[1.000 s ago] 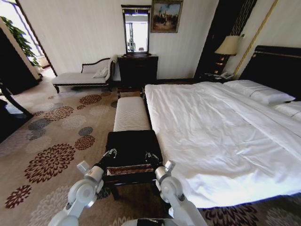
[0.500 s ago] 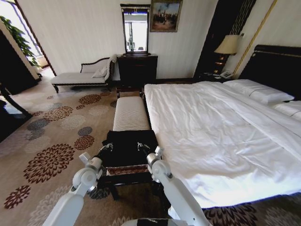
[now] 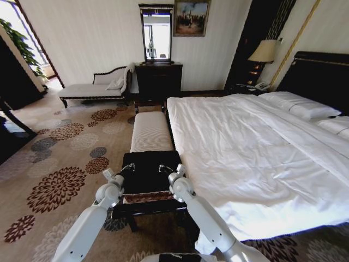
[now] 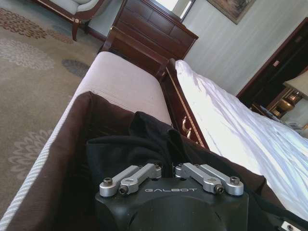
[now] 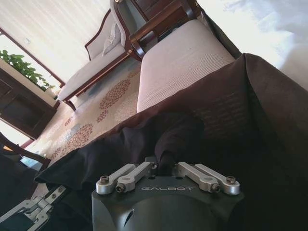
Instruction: Fold the clothes on the bed and place them into the basket.
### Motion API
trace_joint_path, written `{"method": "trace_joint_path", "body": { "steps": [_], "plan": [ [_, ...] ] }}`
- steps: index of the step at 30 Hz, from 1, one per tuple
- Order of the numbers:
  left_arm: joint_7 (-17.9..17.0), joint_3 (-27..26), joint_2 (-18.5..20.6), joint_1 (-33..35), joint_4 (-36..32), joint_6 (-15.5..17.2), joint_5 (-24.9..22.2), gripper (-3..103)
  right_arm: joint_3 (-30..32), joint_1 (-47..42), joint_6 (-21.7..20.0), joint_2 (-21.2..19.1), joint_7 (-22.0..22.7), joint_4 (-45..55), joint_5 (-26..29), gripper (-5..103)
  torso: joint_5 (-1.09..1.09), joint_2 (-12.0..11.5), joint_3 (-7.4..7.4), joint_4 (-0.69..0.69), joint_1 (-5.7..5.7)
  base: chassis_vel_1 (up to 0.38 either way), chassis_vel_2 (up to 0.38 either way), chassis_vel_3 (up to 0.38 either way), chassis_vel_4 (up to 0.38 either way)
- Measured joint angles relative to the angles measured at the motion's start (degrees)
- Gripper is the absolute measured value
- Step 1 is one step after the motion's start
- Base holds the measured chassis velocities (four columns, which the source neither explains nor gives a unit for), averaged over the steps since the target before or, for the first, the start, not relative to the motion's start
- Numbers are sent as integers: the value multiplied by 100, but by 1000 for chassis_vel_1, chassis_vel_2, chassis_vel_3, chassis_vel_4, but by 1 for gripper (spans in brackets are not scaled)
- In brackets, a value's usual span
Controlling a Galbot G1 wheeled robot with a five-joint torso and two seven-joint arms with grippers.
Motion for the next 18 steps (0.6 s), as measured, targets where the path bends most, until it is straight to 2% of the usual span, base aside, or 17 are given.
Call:
{"method": "trace_joint_path", "body": {
  "steps": [8, 18],
  "plan": [
    [-183, 367, -43, -502, 530, 27, -36, 7, -238, 505, -167, 34, 304, -396, 329, 6, 0, 0, 0, 2, 0, 0, 0, 0, 0],
    [-224, 771, -87, -918, 878, 73, -57, 7, -398, 704, -333, 24, 502, -661, 549, 6, 1, 0, 0, 1, 0, 0, 0, 0, 0]
  ]
}}
